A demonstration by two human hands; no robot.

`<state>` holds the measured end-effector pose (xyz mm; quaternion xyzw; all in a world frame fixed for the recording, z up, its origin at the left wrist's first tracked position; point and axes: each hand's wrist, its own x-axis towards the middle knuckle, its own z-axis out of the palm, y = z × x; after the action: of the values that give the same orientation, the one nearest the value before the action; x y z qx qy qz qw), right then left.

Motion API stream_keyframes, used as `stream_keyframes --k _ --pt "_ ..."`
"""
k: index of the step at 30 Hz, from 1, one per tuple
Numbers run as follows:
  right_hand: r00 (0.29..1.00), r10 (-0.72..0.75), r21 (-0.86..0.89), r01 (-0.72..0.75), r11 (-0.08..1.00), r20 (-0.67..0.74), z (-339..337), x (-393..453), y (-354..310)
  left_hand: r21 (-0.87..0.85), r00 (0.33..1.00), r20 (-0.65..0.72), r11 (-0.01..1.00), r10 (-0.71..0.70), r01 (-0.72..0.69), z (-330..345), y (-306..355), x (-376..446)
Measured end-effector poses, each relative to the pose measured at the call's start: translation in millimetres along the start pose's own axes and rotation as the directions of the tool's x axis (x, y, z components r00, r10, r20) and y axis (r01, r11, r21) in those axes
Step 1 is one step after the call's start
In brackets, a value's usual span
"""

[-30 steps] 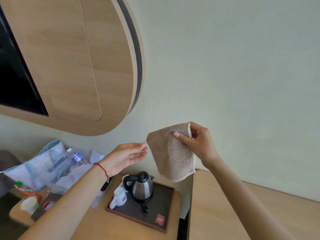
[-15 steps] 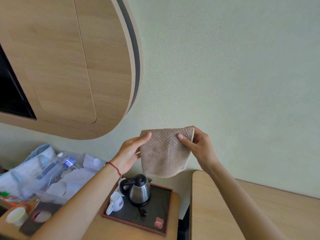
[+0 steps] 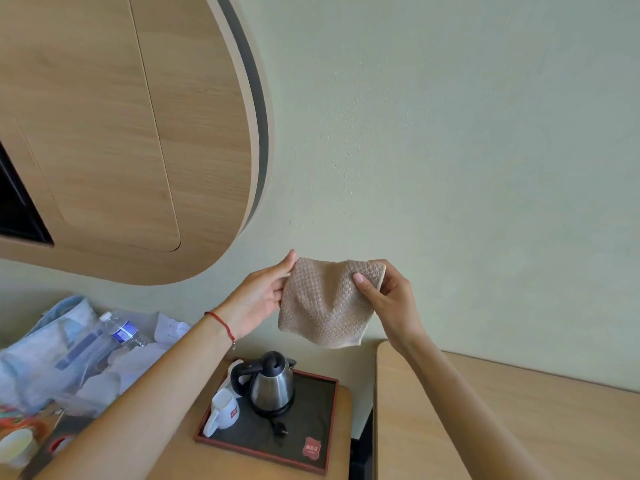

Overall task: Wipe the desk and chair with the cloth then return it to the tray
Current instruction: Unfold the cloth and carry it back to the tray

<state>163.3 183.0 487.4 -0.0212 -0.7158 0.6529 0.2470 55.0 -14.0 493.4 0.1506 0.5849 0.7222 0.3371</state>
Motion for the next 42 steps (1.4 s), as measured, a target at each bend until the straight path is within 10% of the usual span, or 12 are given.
stream_keyframes --k 8,14,18,25,30,33,37,42 --pt "0.999 -0.015 -0.023 0.015 1.0 0.031 -19.9 -3.4 8.2 -0.037 0.939 -0.035 0.939 -0.343 0.342 18.3 4.8 7.9" --pt "0.999 -0.032 -0.045 0.032 0.998 -0.01 -32.0 0.4 30.0 0.105 0.893 -0.429 0.99 0.135 -0.099 34.8 -7.4 18.9" --pt "0.995 0.013 -0.154 -0.029 0.988 -0.103 -33.4 8.8 58.9 0.382 0.9 -0.242 0.888 0.363 -0.255 39.1 -19.6 24.5" --pt "0.943 0.224 -0.211 -0.277 0.937 -0.244 -23.4 16.2 133.1 0.57 0.992 -0.03 0.817 0.123 -0.084 9.2 -77.6 62.7" --pt "0.855 0.511 0.113 -0.519 0.847 0.09 -20.6 -8.3 209.4 0.489 0.985 0.019 0.861 -0.17 0.139 -34.8 -145.3 99.4" --pt "0.877 0.473 -0.161 -0.457 0.875 0.082 -12.8 -14.4 261.0 0.563 0.97 -0.003 0.801 -0.242 0.201 -66.5 -186.4 126.4" --pt "0.846 0.457 -0.441 -0.533 0.722 -0.275 15.6 -26.9 329.2 0.604 0.986 -0.092 0.779 -0.137 0.165 -91.0 -251.5 146.3" --pt "0.83 0.511 -0.599 -0.532 0.599 -0.225 20.3 -56.9 414.0 0.857 0.984 0.085 0.515 -0.158 0.008 -97.3 -355.6 184.3"
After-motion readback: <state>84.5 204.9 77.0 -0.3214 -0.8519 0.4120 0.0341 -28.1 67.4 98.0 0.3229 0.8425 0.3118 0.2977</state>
